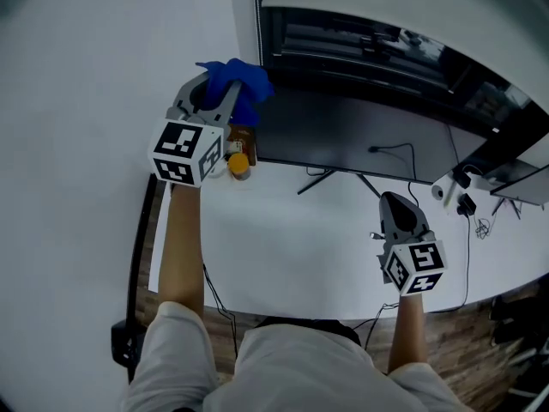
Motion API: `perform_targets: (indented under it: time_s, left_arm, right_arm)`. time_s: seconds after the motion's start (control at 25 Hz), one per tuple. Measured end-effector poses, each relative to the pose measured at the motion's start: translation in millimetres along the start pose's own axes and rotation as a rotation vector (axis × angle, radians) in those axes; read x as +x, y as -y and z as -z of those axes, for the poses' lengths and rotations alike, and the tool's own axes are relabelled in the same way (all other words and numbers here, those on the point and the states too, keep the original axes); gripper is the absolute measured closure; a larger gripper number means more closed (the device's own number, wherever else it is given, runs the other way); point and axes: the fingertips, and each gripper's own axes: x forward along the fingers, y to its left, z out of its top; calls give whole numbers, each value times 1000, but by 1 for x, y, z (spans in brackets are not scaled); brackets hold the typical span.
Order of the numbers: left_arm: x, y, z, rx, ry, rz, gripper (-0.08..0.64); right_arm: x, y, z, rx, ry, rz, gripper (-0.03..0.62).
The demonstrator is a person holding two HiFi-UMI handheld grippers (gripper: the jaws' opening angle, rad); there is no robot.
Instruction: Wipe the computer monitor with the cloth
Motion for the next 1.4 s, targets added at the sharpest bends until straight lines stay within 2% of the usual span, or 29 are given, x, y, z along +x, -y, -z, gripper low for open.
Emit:
perform_targets:
  time_s: [0.08, 0.16, 0.24, 0.28, 0.36, 0.48, 0.56, 0.64, 0.76, 1.0, 1.24, 1.4]
  left_arm:
    - [9, -9, -4, -11, 19, 10, 479]
    - [21, -13, -2, -14, 20, 61, 475]
    - [32, -13, 6, -35, 2, 138, 396]
    - [35, -13, 8, -59, 3, 170, 393]
    - [38, -14, 12, -131, 38, 208, 483]
    - [36, -18, 18, -226, 94, 256, 485]
    - [35, -16, 27, -244, 91, 309, 465]
    - [37, -9, 40, -224, 55, 369, 422]
    - [39, 3, 63, -196, -1, 426, 426]
    - [38, 22, 111, -194, -93, 487, 428]
    - [36, 39, 171, -155, -257, 497, 428]
    - [34, 53, 209, -173, -323, 474, 423]
  right_arm:
    - [7, -4, 1, 14, -9, -7, 578]
    - [16, -8, 2, 7, -20, -7, 578]
    - [21, -8, 3, -18, -35, 11, 578]
    - [23, -6, 4, -25, -41, 22, 578]
    - [27, -5, 5, -20, -48, 34, 578]
    - [36, -7, 8, -14, -62, 33, 578]
    - [42, -9, 11, -16, -74, 25, 578]
    - [47, -12, 13, -13, -86, 19, 578]
    - [56, -18, 16, -16, -102, 9, 578]
    - [69, -25, 27, -27, -131, -4, 578]
    - [74, -28, 37, -19, -160, -3, 578]
    - [78, -30, 43, 1, -168, -9, 578]
